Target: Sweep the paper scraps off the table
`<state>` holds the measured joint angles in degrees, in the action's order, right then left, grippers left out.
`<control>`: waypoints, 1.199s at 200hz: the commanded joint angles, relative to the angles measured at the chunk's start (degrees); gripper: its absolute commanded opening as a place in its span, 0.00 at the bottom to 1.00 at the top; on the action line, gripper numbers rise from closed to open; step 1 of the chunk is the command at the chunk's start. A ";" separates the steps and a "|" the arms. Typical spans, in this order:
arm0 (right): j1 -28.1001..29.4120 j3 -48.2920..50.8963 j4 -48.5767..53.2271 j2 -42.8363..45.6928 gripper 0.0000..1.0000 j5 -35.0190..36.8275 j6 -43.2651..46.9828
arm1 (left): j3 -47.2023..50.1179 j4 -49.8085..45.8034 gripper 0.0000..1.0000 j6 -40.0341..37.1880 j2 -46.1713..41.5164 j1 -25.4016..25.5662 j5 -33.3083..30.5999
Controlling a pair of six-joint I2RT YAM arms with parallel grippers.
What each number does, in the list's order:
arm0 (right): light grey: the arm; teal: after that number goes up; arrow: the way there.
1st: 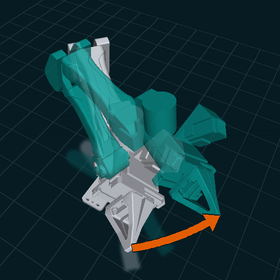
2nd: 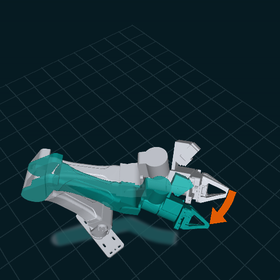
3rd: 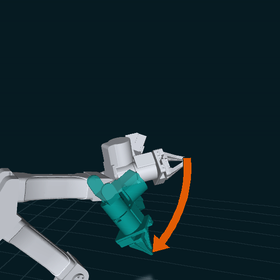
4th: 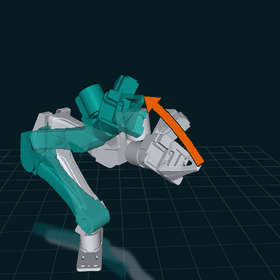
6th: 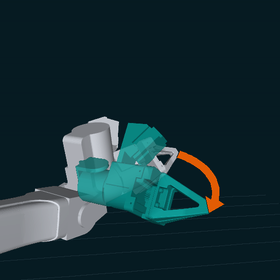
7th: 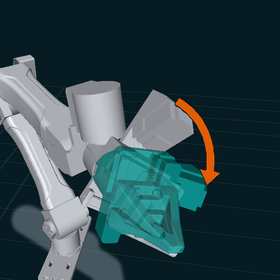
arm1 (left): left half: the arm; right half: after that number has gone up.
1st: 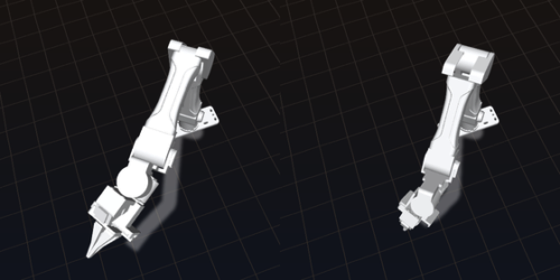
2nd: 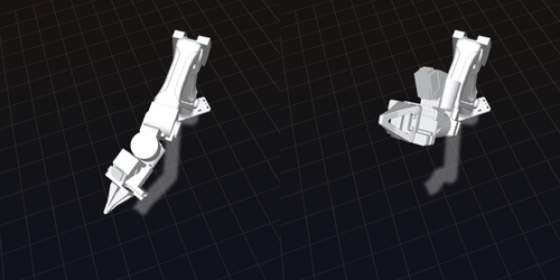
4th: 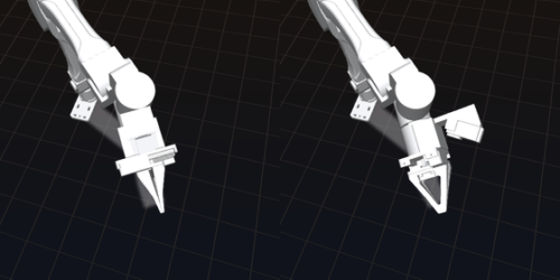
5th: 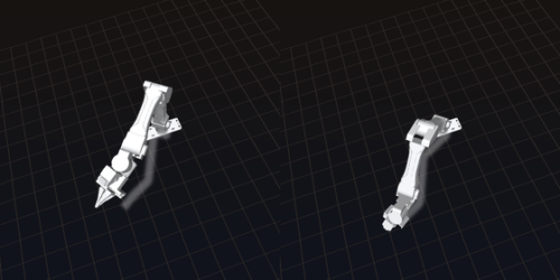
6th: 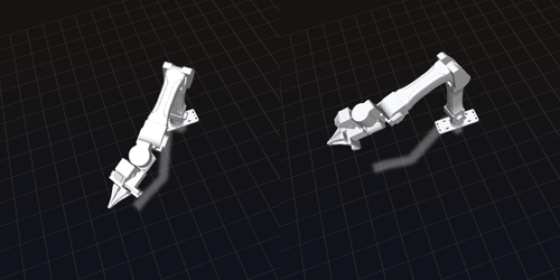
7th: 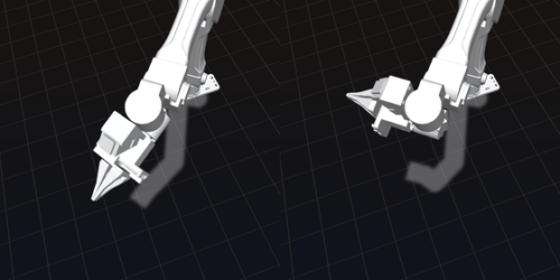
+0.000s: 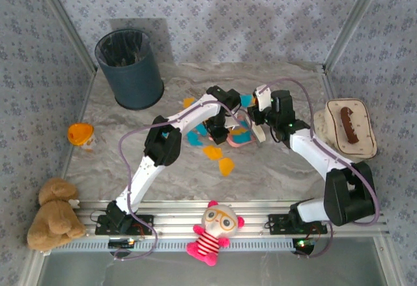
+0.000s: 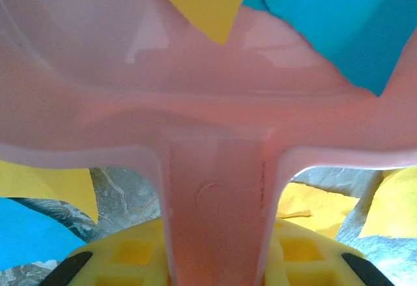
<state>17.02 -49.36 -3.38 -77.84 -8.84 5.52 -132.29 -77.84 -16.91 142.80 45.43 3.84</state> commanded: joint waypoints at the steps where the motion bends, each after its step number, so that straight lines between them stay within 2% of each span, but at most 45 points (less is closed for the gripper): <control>1: 0.43 0.19 -0.33 2.65 0.00 0.84 -1.45 | 1.41 0.50 0.00 -0.24 -3.26 0.37 0.66; 25: 0.30 0.76 0.30 4.45 0.00 6.56 -2.49 | 3.16 2.47 0.00 -0.12 -5.11 0.36 0.04; 55: -0.25 2.01 0.67 8.26 0.00 7.48 -3.97 | 5.79 5.05 0.00 0.24 -7.69 0.44 -0.19; 96: -0.63 2.29 5.10 14.09 0.00 13.34 -5.35 | 10.06 8.24 0.00 1.86 -12.24 0.33 -0.60; 161: -2.94 1.60 11.05 19.77 0.00 12.23 -6.84 | 15.89 12.12 0.00 4.92 -21.14 -1.58 3.23; 205: -3.62 1.40 11.63 20.87 0.00 11.21 -8.51 | 15.53 11.95 0.00 5.88 -24.46 -3.70 3.70; 240: -3.75 1.83 11.83 21.24 0.00 11.06 -9.14 | 13.13 9.57 0.00 5.57 -26.08 -5.24 7.26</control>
<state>13.63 -47.27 8.69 -58.30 2.57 -2.00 -116.44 -65.98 -11.88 120.01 41.08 7.11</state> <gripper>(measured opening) 0.253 0.251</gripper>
